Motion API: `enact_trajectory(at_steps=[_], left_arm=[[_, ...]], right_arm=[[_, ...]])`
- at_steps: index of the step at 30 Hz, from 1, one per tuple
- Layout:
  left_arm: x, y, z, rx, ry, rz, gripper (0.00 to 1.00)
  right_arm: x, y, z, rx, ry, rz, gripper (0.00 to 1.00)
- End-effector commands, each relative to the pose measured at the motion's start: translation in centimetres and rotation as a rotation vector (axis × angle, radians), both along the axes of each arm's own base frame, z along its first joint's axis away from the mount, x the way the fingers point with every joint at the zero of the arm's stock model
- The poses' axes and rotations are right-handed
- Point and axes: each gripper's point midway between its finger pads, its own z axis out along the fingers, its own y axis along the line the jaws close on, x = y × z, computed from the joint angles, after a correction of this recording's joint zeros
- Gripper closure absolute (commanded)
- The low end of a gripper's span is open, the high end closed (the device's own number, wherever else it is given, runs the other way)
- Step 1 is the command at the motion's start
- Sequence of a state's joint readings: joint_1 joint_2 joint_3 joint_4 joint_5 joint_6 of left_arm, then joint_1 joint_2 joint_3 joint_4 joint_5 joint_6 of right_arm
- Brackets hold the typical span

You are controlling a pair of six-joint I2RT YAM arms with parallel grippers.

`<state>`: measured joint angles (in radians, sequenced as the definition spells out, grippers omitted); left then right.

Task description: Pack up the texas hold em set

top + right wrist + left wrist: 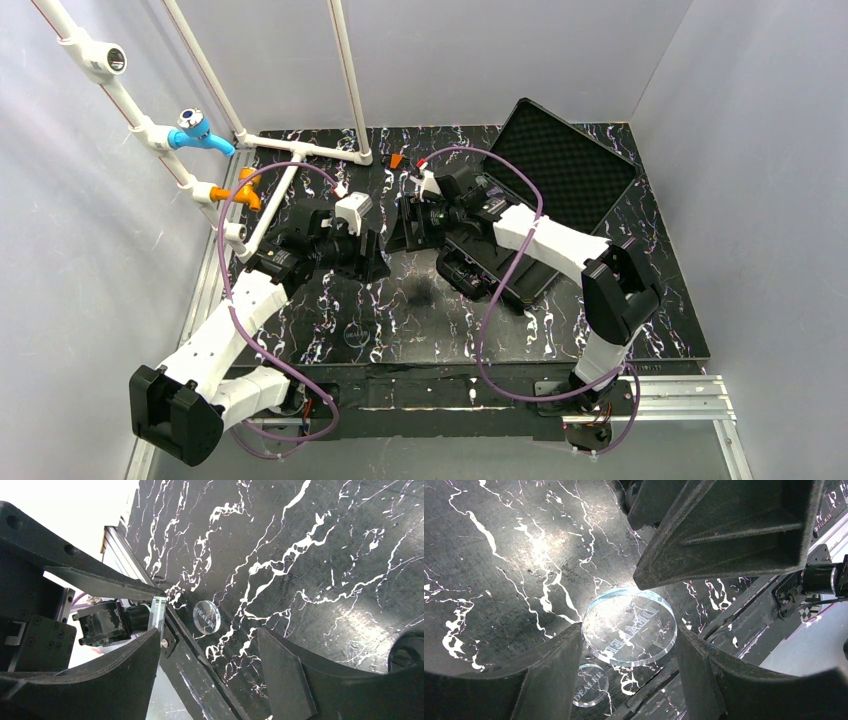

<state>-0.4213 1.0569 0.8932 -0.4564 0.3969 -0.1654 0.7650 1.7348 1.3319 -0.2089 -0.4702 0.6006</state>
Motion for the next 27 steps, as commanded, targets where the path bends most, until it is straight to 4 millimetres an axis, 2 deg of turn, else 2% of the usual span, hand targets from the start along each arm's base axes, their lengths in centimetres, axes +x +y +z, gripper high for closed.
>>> enact_trajectory(at_steps=[1,10,16,24,27], left_arm=[[0.2,-0.5,1.0,-0.01,-0.043,-0.034,0.79],[-0.1,-0.5,0.7,-0.002,-0.042,-0.037,0.8],[0.0,-0.5,0.7,-0.001,-0.038,-0.038,0.81],[0.0,-0.4,0.8,0.001,-0.048,-0.033,0.81],[0.0,-0.4,0.8,0.002,-0.051,-0.03,0.81]], right_arm=[[-0.3,1.5,2.6,0.071,-0.016,0.045,0.21],[-0.3,1.6,3.3,0.085,-0.022,0.041,0.21],[-1.2,2.3,3.3,0.095,-0.011,0.081,0.22],[-2.3,3.2,2.1,0.068,0.02,0.117,0.3],[-2.6,3.3,1.6,0.059,0.031,0.124,0.36]])
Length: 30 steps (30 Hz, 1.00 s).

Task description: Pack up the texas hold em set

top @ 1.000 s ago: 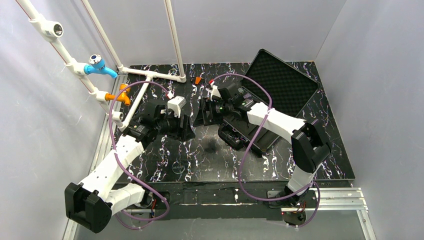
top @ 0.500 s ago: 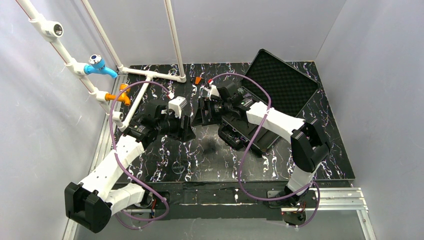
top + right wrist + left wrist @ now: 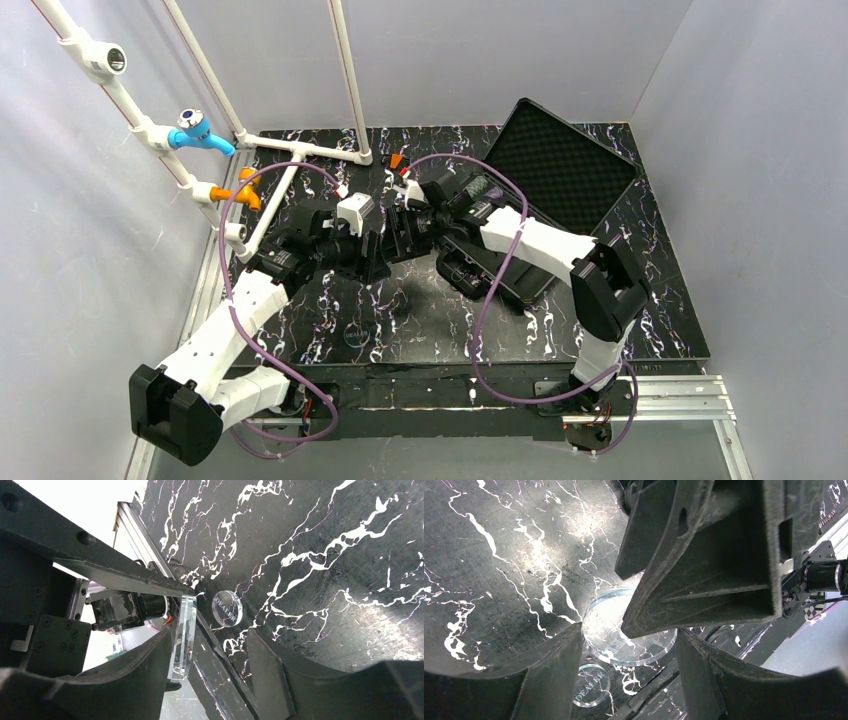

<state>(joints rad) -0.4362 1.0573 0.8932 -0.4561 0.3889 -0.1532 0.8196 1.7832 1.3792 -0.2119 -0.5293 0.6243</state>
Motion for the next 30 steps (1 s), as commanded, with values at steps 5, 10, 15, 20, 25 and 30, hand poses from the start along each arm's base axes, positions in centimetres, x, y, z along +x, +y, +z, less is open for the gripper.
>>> enact_trajectory(at_steps=[5,10,15,20,25,30], left_arm=[[0.2,-0.1,0.9,-0.007,-0.046,-0.009,0.81],[0.3,-0.1,0.9,-0.004,-0.045,-0.006,0.81],[0.4,0.1,0.9,0.001,-0.048,0.003,0.77],[0.3,0.3,0.9,0.005,-0.055,0.017,0.68],[0.0,0.7,1.2,0.002,-0.076,0.033,0.44],[-0.2,1.1,1.4,0.0,-0.097,0.046,0.15]], right_arm=[[-0.8,1.5,1.0,0.031,-0.001,0.056,0.49],[-1.0,2.0,1.2,0.049,0.011,0.061,0.74],[-1.3,2.4,1.3,0.07,0.025,0.063,0.94],[-1.2,2.3,1.5,0.069,0.021,0.053,0.99],[-0.7,1.9,1.6,0.051,0.0,0.016,0.99],[0.0,1.4,1.2,0.012,-0.02,-0.032,0.99]])
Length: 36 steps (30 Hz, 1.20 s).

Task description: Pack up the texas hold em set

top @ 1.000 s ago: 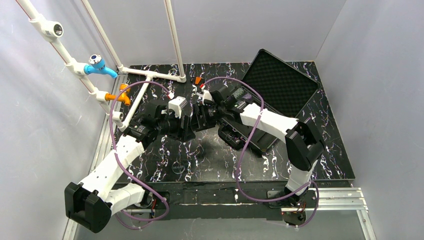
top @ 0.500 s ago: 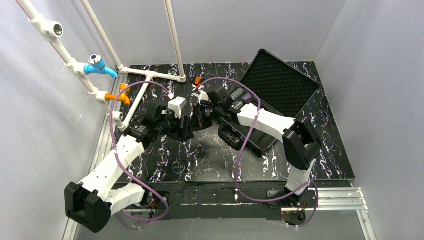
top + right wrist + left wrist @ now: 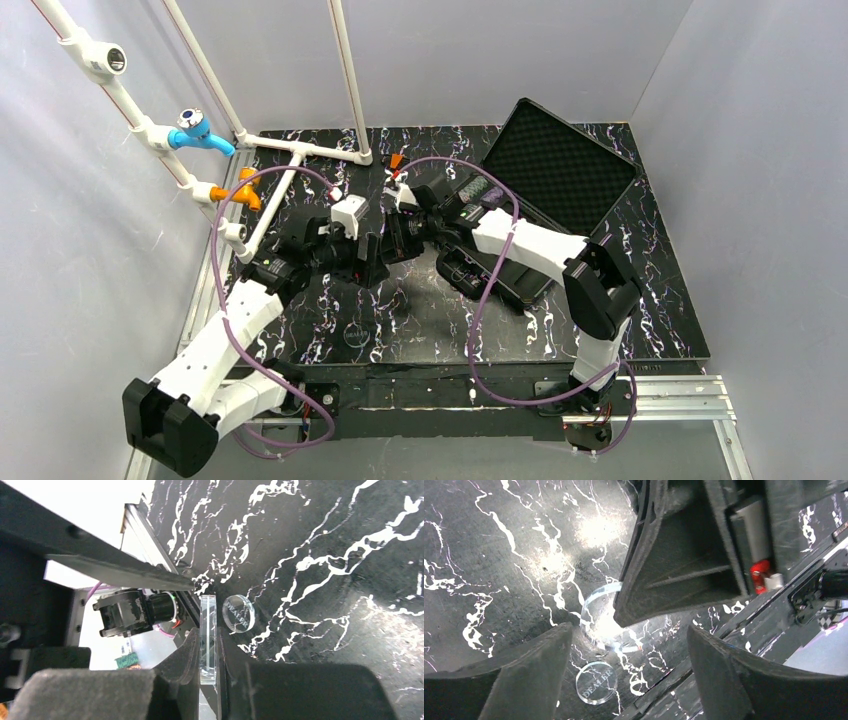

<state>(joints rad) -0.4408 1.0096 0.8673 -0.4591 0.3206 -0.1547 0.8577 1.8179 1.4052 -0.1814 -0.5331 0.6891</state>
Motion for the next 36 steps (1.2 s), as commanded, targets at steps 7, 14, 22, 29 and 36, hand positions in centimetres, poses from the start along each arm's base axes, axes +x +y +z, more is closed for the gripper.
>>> enact_trajectory(at_steps=[7,14,22,29,36], left_arm=[[-0.4,0.6,2.3,-0.041,-0.105,0.025,0.02],[-0.2,1.6,3.0,-0.03,-0.157,0.081,0.02],[0.3,2.7,3.0,-0.002,-0.183,0.145,0.02],[0.6,3.0,2.7,0.025,-0.184,0.163,0.02],[0.7,3.0,2.1,0.039,-0.169,0.163,0.02]], right_arm=[[3.1,-2.5,0.7,-0.105,-0.123,-0.178,0.99],[6.3,-7.2,0.9,-0.231,-0.211,-0.4,0.99],[9.8,-15.2,2.9,-0.354,-0.369,-0.691,0.99],[11.5,-23.3,3.5,-0.4,-0.401,-0.935,0.99],[12.2,-30.0,2.5,-0.49,-0.408,-1.113,0.99]])
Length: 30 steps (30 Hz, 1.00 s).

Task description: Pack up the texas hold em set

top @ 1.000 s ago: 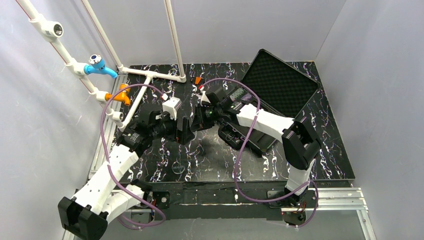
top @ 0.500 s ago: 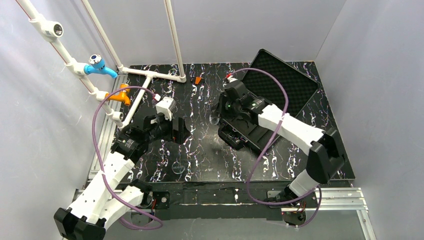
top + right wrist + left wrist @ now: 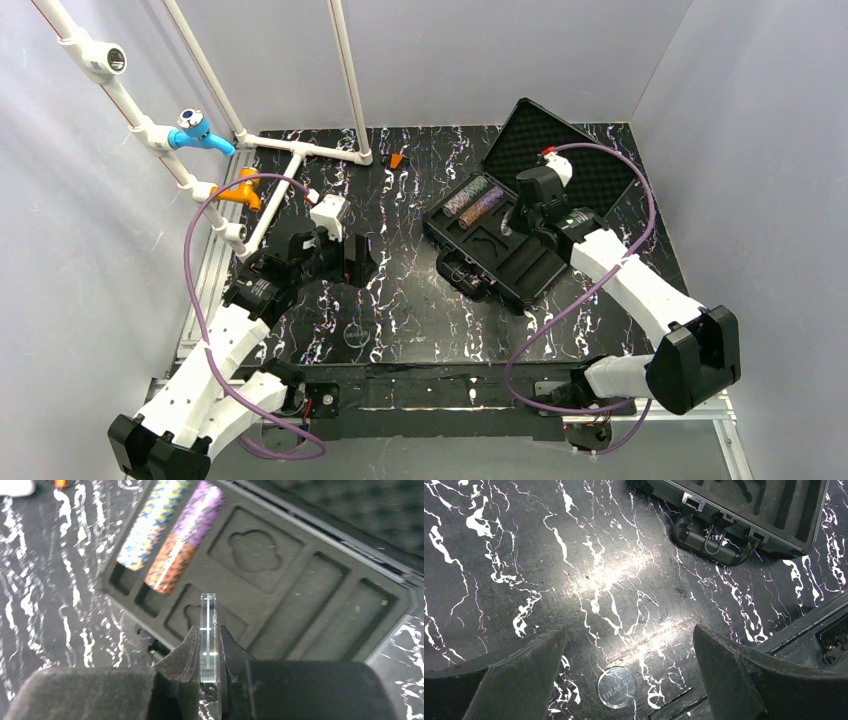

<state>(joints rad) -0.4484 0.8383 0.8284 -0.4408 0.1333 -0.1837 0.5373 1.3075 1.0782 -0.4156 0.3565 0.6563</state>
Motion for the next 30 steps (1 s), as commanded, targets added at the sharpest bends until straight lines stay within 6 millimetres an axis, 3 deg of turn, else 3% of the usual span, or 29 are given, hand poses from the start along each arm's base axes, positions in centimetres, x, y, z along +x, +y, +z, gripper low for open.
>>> enact_trajectory(at_steps=[1,9,30], left_arm=[[0.2,0.0,-0.6,0.017,0.007,0.007,0.02],[0.4,-0.1,-0.9,0.025,0.017,0.005,0.02],[0.2,-0.3,-0.7,0.025,0.007,-0.012,0.02]], right_arm=[[0.9,-3.4,1.6,-0.018,-0.082,-0.13,0.99],[2.3,-4.7,1.8,0.051,-0.104,-0.165,0.99],[4.0,-4.8,1.2,0.165,-0.104,-0.174,0.99]])
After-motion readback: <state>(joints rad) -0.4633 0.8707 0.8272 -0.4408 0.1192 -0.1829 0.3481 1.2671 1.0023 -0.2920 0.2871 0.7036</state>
